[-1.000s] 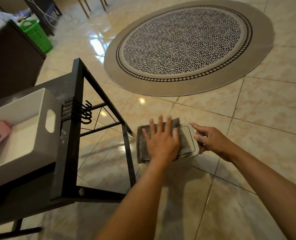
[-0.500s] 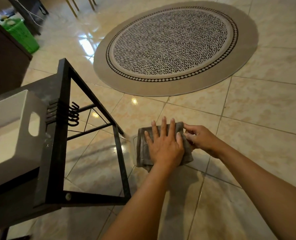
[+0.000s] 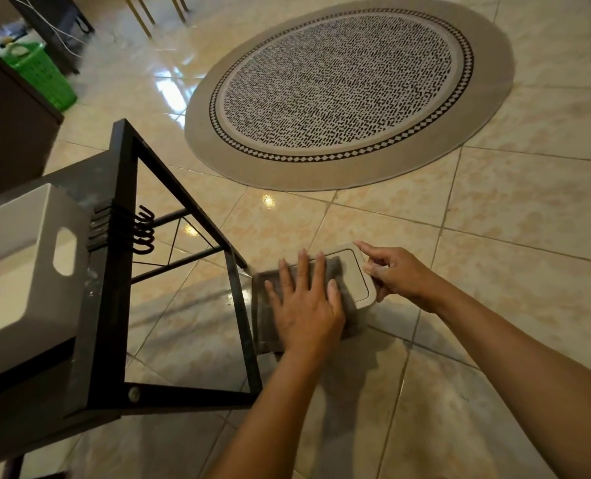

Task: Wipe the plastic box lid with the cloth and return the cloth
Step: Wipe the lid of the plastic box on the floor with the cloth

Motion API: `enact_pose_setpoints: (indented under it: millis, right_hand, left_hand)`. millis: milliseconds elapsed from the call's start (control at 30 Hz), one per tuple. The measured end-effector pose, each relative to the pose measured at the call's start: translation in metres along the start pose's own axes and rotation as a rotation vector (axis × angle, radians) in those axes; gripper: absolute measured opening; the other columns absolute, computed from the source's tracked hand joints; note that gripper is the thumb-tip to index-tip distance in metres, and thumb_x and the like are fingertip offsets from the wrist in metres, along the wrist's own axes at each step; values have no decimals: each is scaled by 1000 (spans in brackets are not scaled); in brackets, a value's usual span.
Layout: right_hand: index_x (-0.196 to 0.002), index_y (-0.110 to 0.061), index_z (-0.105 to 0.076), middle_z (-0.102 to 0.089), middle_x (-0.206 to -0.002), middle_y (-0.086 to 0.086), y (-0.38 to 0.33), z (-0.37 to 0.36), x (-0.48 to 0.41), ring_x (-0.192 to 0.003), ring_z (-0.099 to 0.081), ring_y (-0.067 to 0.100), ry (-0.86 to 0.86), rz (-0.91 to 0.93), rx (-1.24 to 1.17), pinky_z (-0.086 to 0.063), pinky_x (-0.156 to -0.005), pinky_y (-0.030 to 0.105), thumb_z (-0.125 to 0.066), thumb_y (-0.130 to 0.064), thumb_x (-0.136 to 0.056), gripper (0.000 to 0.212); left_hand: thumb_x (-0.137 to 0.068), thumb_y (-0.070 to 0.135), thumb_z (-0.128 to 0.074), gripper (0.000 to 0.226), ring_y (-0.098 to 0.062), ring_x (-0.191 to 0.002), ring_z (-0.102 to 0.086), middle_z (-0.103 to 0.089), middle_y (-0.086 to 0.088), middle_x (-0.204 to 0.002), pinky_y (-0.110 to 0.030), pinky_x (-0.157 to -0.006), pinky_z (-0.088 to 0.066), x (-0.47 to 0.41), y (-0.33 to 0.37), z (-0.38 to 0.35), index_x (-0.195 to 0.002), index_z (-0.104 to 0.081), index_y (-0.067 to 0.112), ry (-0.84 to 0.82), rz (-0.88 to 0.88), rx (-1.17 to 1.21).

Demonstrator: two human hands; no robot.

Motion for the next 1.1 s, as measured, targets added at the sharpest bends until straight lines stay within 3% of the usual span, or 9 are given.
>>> enact_pose_setpoints:
  millis: [100,233,333,400,500,667,900,1033,1100]
  right_hand:
    - [-142,-28,-44,-59,-72,6,-1,0,0,-55,-59,9,4,6,5,-56,-58,27,-47,-10,-98,47]
    - [-140,-28,-47,-70,-103,11,-3,-2,0,-82,-72,19,-16,21,-4,-61,-69,34,-43,-13,-100,43]
    - [-143,-26,-42,-69,-88,17,-2,-2,-1,-64,-68,16,-6,4,-2,-58,-60,26,-45,-11,-99,47]
    - [-144,-25,-41,-64,-72,11,-1,-2,-1,-54,-62,11,-2,-8,-27,-55,-57,24,-47,-8,-98,49]
    - [-143,-27,-42,-63,-77,8,-3,-3,1,-55,-60,10,0,-5,-12,-56,-59,28,-47,-8,-98,49]
    - [-143,-28,-42,-53,-71,8,-6,-2,3,-55,-56,11,-8,6,12,-56,-61,30,-47,-10,-98,48]
    - [-144,-28,-40,-59,-75,8,-15,-2,7,-60,-60,15,-19,-4,45,-60,-67,36,-46,-9,-99,49]
    - [-144,-27,-40,-57,-72,9,-19,3,5,-54,-58,10,-29,-1,122,-55,-58,25,-45,-8,-99,49]
    - [-142,-27,-43,-57,-69,7,-21,7,4,-53,-57,8,-46,-22,149,-52,-55,22,-46,-8,-99,47]
  left_hand:
    - [-96,53,-7,61,-26,-145,26,20,6,-160,-55,-115,16,-10,26,-3,-152,10,39,-7,-44,33]
    - [-97,51,-9,59,-26,-145,25,18,6,-161,-56,-114,18,-36,41,-4,-152,10,39,-50,-54,41]
    - [-99,50,-11,59,-25,-146,23,14,4,-163,-54,-114,17,-51,27,-1,-153,7,37,-58,-41,42]
    - [-99,50,-12,59,-24,-146,22,14,4,-163,-54,-115,15,-51,10,2,-154,6,36,-49,12,46]
    - [-99,51,-13,60,-23,-145,24,15,4,-162,-52,-115,16,-35,-5,4,-154,7,36,-23,80,54]
    - [-96,54,-10,62,-25,-144,28,22,5,-160,-54,-113,20,-18,23,-3,-153,10,37,-22,39,49]
    - [-98,58,-14,63,-24,-145,25,19,3,-162,-55,-115,15,-31,23,5,-154,7,36,-54,7,77]
    - [-98,61,-20,68,-19,-147,18,14,3,-162,-49,-117,13,-21,12,28,-155,2,32,97,7,231]
    - [-99,55,-32,71,-20,-150,2,0,0,-163,-48,-120,0,-13,-8,44,-156,-4,26,220,131,328]
Point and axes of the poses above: each hand's wrist, its own x-axis away from the middle knuckle, its own z-axis out of the back of the hand, y = z × x, the point moved 4 cm from there along -x, towards the middle knuckle
